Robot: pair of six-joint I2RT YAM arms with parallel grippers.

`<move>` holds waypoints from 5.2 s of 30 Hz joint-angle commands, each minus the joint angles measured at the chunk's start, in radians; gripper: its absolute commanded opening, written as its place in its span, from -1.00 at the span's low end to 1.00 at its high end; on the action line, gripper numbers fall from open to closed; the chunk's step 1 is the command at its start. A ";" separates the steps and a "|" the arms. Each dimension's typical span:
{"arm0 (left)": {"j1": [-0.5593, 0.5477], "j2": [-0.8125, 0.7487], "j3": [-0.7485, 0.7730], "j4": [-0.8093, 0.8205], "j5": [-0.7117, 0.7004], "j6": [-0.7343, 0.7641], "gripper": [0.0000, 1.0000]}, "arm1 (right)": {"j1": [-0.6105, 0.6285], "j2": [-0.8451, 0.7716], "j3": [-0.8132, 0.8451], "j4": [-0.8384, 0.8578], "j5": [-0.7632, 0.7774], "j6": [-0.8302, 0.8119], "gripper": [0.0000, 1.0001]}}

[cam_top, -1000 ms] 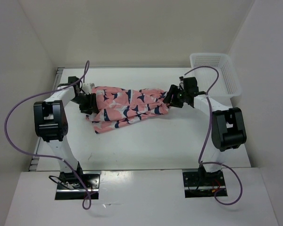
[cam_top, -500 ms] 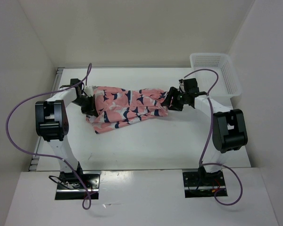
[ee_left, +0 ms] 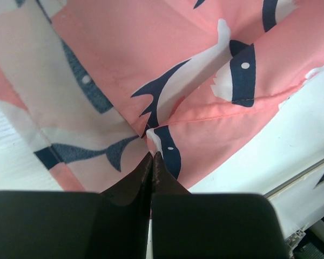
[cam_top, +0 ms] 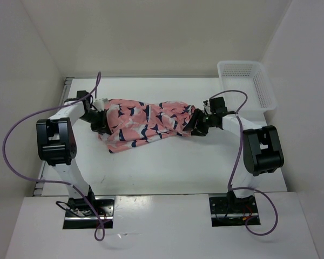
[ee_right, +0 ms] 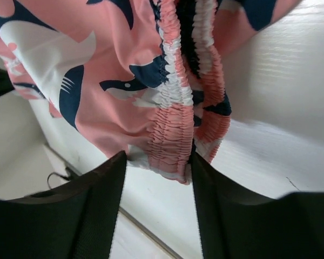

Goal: Fold and stack the shorts
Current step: Fold the shorts

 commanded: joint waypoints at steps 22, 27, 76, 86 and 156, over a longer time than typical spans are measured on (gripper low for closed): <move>0.033 -0.046 0.213 -0.056 0.071 0.005 -1.00 | -0.005 0.139 0.225 -0.044 -0.189 -0.095 -1.00; 0.042 0.070 0.573 0.063 0.062 0.005 -1.00 | -0.025 0.332 0.913 -0.053 -0.060 -0.037 -1.00; 0.021 0.073 0.044 0.171 0.155 0.005 0.19 | -0.127 0.240 0.334 0.051 -0.060 -0.219 -1.00; 0.001 -0.040 -0.049 -0.051 0.266 0.005 -0.11 | -0.127 0.240 0.343 0.032 -0.041 -0.228 -1.00; 0.038 -0.054 0.017 -0.230 0.372 0.005 -0.19 | -0.136 0.262 0.336 -0.014 -0.032 -0.265 -0.99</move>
